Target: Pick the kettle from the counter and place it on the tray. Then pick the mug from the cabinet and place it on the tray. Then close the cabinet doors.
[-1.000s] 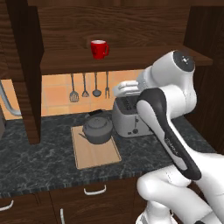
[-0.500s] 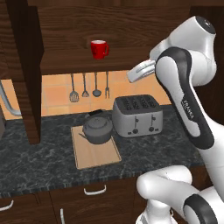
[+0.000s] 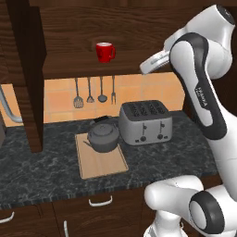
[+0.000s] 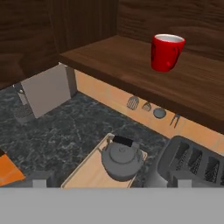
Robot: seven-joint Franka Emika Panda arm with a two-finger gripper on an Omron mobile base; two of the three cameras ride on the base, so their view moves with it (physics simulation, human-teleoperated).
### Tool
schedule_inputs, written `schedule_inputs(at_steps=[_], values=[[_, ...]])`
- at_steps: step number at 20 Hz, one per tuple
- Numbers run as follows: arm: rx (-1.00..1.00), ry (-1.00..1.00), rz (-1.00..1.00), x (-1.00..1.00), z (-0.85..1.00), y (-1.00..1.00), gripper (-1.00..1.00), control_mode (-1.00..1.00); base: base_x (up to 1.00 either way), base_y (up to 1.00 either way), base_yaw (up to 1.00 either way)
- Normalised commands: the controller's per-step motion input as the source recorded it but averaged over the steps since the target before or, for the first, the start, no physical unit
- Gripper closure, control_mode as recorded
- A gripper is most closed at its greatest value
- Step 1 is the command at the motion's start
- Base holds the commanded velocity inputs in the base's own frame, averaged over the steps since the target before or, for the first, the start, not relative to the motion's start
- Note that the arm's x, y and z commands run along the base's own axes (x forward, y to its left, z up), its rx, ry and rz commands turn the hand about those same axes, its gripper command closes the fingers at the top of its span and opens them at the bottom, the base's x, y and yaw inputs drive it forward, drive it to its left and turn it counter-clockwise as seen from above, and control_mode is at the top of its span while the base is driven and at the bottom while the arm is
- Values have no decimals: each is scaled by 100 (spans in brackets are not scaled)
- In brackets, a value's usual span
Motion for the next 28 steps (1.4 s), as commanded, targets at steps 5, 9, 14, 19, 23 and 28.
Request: schedule_inputs(at_steps=[5,9,14,19,23,28], values=[[21,-1,0,32,0,-6,-100,-100,0,0,0],[29,0,0,43,2,-7,-100,-100,0,0,0],[17,0,0,62,0,5,-100,-100,0,0,0],[9,0,5,44,3,2,-100,-100,0,0,0],[2,0,1,34,3,11,-100,-100,0,0,0],[0,0,0,42,0,32,-100,-100,0,0,0]])
